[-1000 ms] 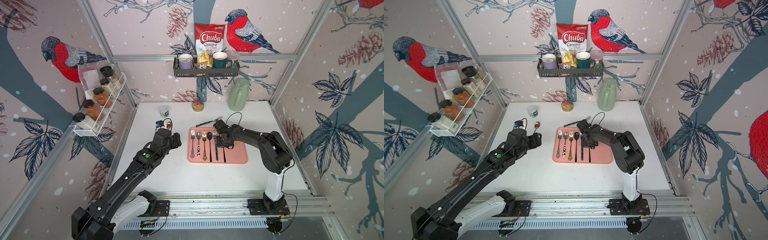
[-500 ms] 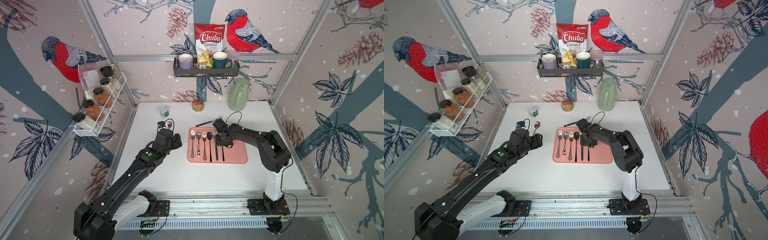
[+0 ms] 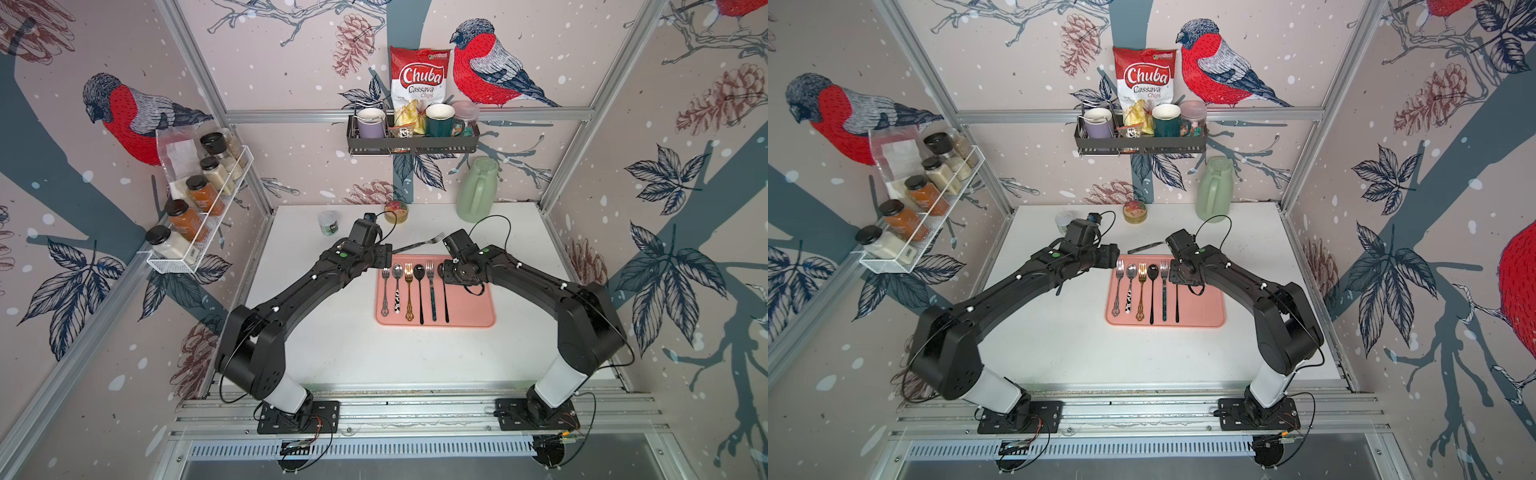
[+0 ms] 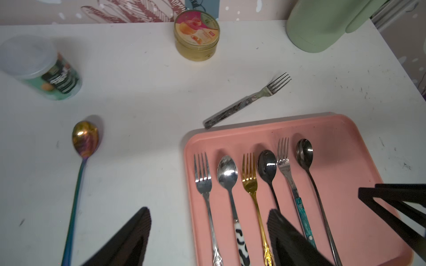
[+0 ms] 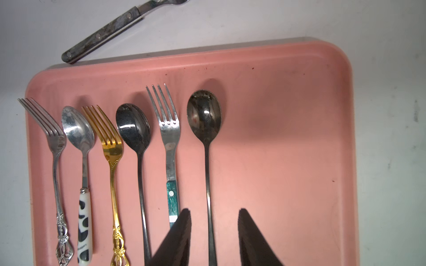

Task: Set the spoon and fork side by side
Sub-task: Place the spoon on the tray, then pick up the fork at the center of the board.

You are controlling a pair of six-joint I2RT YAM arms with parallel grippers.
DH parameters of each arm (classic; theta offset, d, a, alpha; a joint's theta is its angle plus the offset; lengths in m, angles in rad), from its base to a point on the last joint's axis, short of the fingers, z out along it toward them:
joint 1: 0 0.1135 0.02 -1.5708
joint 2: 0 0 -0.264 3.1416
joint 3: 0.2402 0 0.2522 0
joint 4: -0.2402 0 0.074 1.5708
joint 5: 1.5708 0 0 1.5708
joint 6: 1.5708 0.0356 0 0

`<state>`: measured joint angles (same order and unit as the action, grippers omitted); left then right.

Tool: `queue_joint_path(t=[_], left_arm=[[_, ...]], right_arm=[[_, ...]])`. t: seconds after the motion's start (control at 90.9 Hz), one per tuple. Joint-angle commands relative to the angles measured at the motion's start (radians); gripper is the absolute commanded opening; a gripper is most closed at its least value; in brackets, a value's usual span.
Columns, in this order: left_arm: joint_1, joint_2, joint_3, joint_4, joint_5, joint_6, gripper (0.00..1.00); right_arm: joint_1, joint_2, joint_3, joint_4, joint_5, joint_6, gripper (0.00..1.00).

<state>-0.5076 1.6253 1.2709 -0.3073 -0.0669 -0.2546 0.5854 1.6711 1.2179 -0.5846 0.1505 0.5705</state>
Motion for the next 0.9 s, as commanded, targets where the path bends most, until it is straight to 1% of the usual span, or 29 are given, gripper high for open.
queue_joint_path(t=[0.0,0.099,0.198,0.264,0.308,0.44,0.517,0.715,0.891], left_arm=[[-0.003,0.137,0.125,0.007,0.084,0.156,0.78],[-0.003,0.293,0.298,-0.075,0.116,0.221,0.75],[-0.003,0.453,0.500,-0.221,0.153,0.275,0.70],[-0.003,0.562,0.639,-0.309,0.185,0.317,0.61],[-0.003,0.623,0.722,-0.364,0.191,0.335,0.57],[-0.003,0.762,0.908,-0.466,0.202,0.386,0.56],[-0.003,0.824,0.991,-0.498,0.201,0.401,0.57],[-0.002,0.940,1.141,-0.571,0.181,0.423,0.59],[-0.002,0.999,1.188,-0.588,0.158,0.421,0.59]], right_arm=[[-0.016,-0.066,-0.049,0.029,-0.005,-0.020,0.36],[-0.024,-0.119,-0.102,0.056,0.007,-0.021,0.36],[-0.025,-0.151,-0.139,0.084,0.015,-0.024,0.36],[-0.027,-0.164,-0.166,0.115,0.017,-0.023,0.36],[-0.027,-0.170,-0.185,0.135,0.012,-0.022,0.36],[-0.030,-0.175,-0.221,0.177,-0.009,-0.019,0.36],[-0.032,-0.169,-0.223,0.178,-0.010,-0.022,0.35],[-0.034,-0.173,-0.239,0.198,-0.023,-0.012,0.35],[-0.043,-0.200,-0.261,0.214,-0.016,0.011,0.35]])
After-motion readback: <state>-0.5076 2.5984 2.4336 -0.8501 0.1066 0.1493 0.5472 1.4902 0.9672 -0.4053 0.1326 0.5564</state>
